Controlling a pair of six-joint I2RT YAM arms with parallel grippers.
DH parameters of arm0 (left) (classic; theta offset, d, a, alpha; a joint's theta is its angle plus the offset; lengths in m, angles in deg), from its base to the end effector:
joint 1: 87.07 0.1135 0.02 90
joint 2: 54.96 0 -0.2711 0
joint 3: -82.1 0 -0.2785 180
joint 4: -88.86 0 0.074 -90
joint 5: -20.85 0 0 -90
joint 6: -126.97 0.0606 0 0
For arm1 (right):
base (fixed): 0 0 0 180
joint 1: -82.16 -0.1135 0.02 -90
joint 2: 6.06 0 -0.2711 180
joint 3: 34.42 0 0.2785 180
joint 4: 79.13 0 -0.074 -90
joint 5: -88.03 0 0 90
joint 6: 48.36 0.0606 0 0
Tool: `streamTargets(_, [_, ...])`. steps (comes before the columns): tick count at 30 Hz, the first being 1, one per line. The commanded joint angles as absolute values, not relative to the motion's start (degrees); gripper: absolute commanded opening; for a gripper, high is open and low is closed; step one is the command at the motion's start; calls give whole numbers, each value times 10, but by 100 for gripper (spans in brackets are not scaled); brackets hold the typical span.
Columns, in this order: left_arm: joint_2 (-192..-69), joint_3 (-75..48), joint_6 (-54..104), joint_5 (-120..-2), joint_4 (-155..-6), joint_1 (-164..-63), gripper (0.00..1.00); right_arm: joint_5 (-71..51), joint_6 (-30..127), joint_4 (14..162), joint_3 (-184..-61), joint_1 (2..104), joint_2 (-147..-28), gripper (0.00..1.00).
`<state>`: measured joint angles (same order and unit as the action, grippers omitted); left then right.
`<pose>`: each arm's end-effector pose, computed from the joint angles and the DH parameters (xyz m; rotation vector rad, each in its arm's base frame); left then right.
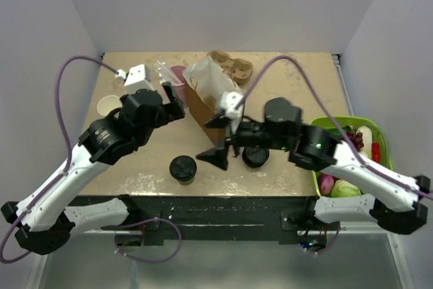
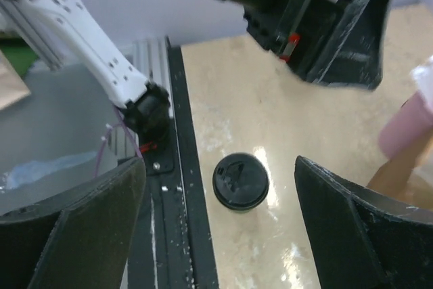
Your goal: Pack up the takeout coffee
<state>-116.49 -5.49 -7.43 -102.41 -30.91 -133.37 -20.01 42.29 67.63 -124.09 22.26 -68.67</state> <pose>0.1888 -0.1494 0.4336 -0.3141 1.9921 -0.4097 0.1213 0.2466 0.4667 -1.0936 1.4132 1.0431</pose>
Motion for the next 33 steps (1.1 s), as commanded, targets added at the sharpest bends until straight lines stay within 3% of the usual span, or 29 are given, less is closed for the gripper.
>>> streamTargets(1, [-1130, -149, -188, -1169, -108, -1241, 100, 25, 400, 596, -1264, 92, -785, 92])
streamTargets(4, [-1081, -243, -88, -1057, -224, -1107, 100, 39, 402, 617, -1264, 46, -853, 91])
streamTargets(7, [-1069, -282, -37, -959, -276, -1053, 100, 40, 412, 607, -1289, 24, -933, 84])
streamTargets(17, [-1078, -282, -57, -992, -249, -1046, 100, 182, 507, 607, -1341, 6, -1041, 67])
streamTargets(24, [-1063, -284, -62, -1000, -241, -1046, 100, 195, 539, 591, -1362, 5, -1079, 53])
streamTargets(33, [-1057, -298, -66, -990, -249, -1046, 100, 205, 544, 570, -1388, 5, -1118, 49])
